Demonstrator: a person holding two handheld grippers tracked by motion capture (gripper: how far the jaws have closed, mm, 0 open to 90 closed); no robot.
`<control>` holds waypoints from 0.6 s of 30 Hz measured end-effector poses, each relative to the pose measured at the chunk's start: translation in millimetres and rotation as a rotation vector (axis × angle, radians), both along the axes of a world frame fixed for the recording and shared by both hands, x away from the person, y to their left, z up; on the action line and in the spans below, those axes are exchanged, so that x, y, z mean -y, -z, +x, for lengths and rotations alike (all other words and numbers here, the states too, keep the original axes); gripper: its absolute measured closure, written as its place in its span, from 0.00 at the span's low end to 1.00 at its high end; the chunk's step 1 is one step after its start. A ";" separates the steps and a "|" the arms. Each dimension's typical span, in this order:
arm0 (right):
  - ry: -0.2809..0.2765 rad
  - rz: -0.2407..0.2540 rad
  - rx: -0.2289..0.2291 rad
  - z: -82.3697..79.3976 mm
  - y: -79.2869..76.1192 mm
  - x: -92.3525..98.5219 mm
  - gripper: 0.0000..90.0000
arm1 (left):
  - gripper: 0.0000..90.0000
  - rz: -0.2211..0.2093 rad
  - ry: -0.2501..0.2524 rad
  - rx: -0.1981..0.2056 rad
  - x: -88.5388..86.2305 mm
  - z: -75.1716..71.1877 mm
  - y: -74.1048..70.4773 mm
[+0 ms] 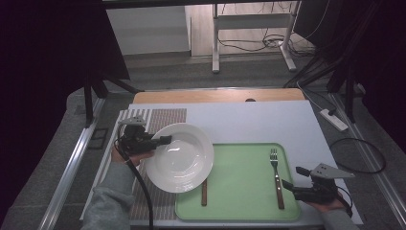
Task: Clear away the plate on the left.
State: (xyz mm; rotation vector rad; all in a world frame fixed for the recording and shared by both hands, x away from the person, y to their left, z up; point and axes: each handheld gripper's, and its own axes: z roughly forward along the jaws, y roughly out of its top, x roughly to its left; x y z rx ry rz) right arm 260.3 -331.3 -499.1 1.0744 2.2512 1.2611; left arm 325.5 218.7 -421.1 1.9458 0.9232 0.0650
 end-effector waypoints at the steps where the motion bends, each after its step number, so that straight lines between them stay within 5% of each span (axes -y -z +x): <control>1: 0.000 -0.001 0.001 0.1 0.1 0.0 0.25 | 0.88 -0.002 0.003 0.000 2.4 0.7 0.2; 18: 0.004 0.008 0.007 0.8 -0.2 3.3 0.25 | 0.87 -0.002 0.100 0.006 48.1 16.6 -1.2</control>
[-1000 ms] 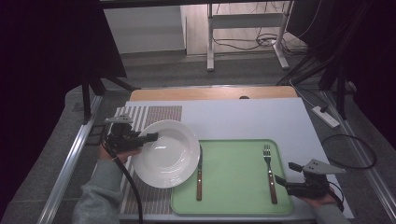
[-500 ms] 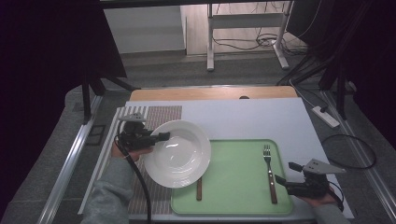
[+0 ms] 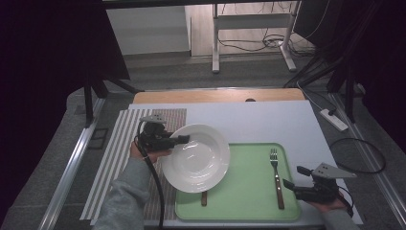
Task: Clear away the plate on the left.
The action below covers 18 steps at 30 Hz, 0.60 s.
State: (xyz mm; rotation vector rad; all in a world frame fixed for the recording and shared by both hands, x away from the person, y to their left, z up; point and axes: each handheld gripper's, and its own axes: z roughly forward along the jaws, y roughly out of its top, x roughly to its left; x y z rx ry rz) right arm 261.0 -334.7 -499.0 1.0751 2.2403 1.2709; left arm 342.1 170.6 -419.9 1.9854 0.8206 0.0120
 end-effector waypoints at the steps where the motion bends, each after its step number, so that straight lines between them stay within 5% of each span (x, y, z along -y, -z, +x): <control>1: 0.000 0.001 0.000 0.0 -0.1 0.2 0.25 | 0.87 -0.003 0.005 -0.001 3.6 1.1 -0.7; 18: 0.014 0.009 0.010 -0.5 -1.3 4.5 0.25 | 0.87 0.014 0.122 -0.004 70.7 14.9 -3.0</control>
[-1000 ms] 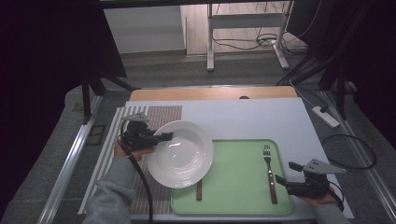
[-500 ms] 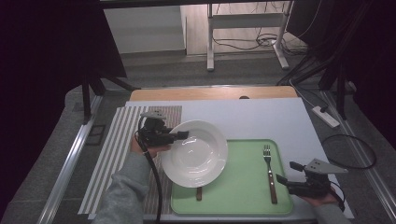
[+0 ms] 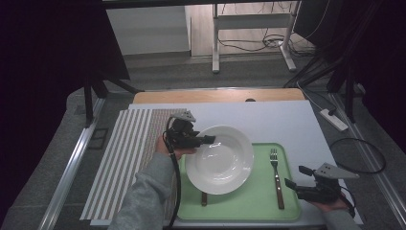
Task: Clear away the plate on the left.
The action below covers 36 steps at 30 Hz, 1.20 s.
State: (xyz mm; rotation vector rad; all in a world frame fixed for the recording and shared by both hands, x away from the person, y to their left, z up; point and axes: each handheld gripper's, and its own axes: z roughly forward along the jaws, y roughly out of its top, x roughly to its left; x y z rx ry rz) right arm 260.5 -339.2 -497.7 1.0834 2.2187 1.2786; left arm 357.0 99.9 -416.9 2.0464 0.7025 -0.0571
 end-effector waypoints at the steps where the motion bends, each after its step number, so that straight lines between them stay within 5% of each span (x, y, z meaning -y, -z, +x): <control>1: 0.001 0.000 0.000 0.0 0.0 0.2 0.25 | 0.87 0.000 0.006 -0.002 3.0 0.5 0.6; 20: 0.038 0.007 0.007 0.8 -1.1 7.3 0.26 | 0.87 -0.029 0.083 -0.068 42.1 5.9 19.8; 36: 0.050 0.002 0.008 1.3 -0.6 10.6 0.26 | 0.87 -0.038 0.132 -0.171 74.1 21.8 55.7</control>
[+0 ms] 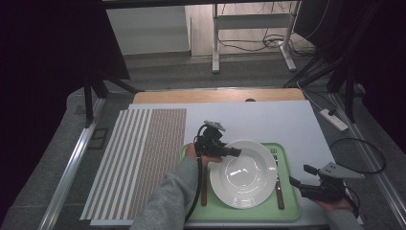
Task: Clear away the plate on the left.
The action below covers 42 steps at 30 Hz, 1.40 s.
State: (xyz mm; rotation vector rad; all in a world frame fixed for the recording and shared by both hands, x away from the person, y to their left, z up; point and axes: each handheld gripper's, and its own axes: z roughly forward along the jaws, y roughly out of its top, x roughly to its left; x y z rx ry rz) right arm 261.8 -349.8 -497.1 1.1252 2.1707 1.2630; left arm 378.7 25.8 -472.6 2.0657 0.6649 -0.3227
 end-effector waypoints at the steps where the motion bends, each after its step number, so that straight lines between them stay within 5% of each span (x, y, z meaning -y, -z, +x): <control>1: 0.000 0.001 0.000 0.0 0.0 0.1 0.26 | 0.87 -0.001 0.001 -0.006 0.6 1.1 1.9; 5: -0.002 -0.001 0.001 -0.4 -0.2 -0.2 0.26 | 0.89 0.064 -0.017 -0.007 0.8 6.8 10.7; 9: -0.003 -0.001 -0.001 -0.2 0.0 -0.3 0.26 | 0.88 0.052 -0.019 -0.027 -3.0 12.3 17.9; 16: -0.008 -0.005 -0.006 0.1 0.7 -1.1 0.26 | 0.78 0.174 -0.053 0.053 1.8 15.5 28.7; 19: -0.009 -0.006 -0.011 0.5 1.2 -1.2 0.26 | 0.66 0.243 -0.062 0.076 5.9 15.6 33.7; 30: -0.014 -0.010 -0.018 0.6 1.9 -2.0 0.26 | 0.53 0.274 -0.053 0.094 14.8 19.5 41.0; 34: -0.019 -0.010 -0.022 0.6 2.3 -2.5 0.26 | 0.41 0.352 -0.071 0.121 19.5 21.4 43.7; 39: -0.021 -0.011 -0.022 1.0 2.4 -2.8 0.26 | 0.33 0.299 -0.121 0.179 18.6 17.6 37.1; 42: -0.022 -0.012 -0.021 0.6 2.3 -3.1 0.26 | 0.33 0.307 -0.108 0.202 19.4 16.4 32.8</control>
